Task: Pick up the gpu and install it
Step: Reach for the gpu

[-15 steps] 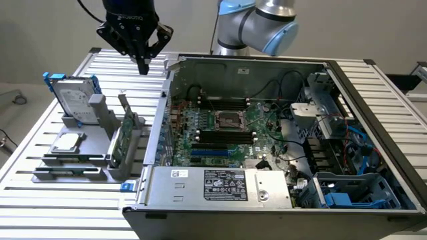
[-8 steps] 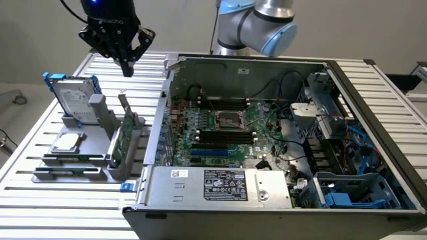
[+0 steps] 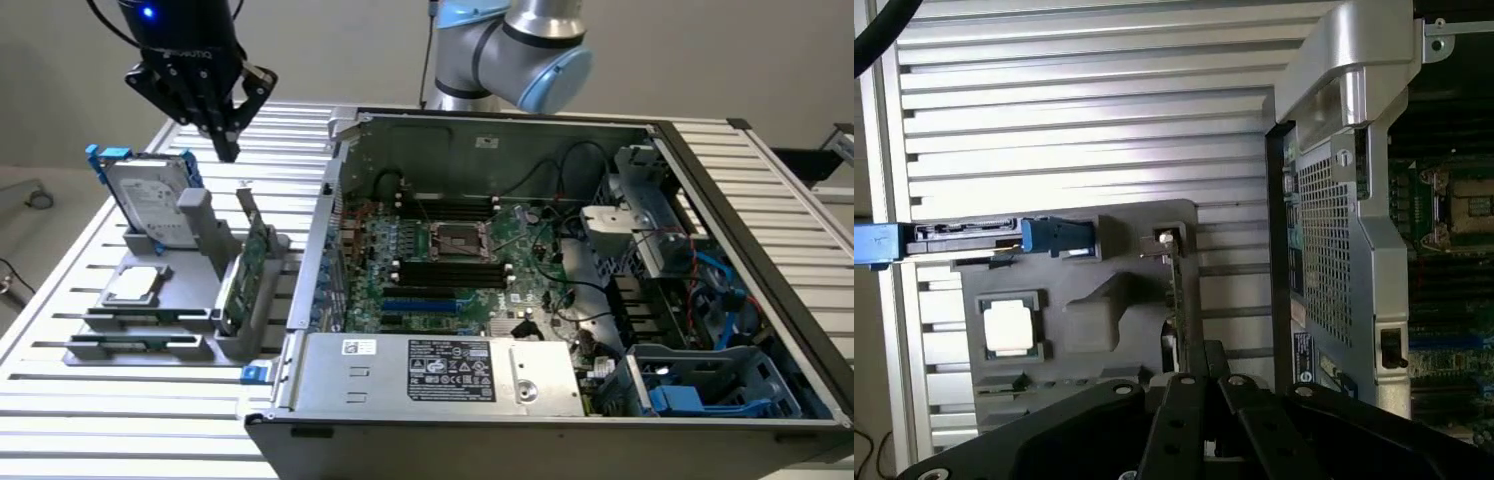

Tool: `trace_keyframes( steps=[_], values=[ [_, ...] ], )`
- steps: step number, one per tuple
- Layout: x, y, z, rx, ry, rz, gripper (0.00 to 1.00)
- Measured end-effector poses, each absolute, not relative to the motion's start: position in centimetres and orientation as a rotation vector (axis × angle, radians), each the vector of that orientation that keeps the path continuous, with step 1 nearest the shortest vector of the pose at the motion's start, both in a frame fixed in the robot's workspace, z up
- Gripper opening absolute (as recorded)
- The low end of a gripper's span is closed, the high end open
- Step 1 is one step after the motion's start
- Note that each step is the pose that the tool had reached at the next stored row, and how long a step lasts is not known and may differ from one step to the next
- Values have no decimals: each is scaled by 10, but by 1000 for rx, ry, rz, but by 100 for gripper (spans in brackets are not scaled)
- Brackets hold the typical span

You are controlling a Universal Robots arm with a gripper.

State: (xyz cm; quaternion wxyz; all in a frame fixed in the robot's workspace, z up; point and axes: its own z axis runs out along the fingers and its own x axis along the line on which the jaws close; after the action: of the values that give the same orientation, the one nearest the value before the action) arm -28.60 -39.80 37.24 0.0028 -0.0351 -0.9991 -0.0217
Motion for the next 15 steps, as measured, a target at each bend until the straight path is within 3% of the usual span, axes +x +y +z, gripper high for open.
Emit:
trace_keyframes(
  steps=[9,15],
  values=[
    [-288,-398,367,-18,-3121,-62,11],
    [-290,-398,367,39,-3115,-10,11]
  ],
)
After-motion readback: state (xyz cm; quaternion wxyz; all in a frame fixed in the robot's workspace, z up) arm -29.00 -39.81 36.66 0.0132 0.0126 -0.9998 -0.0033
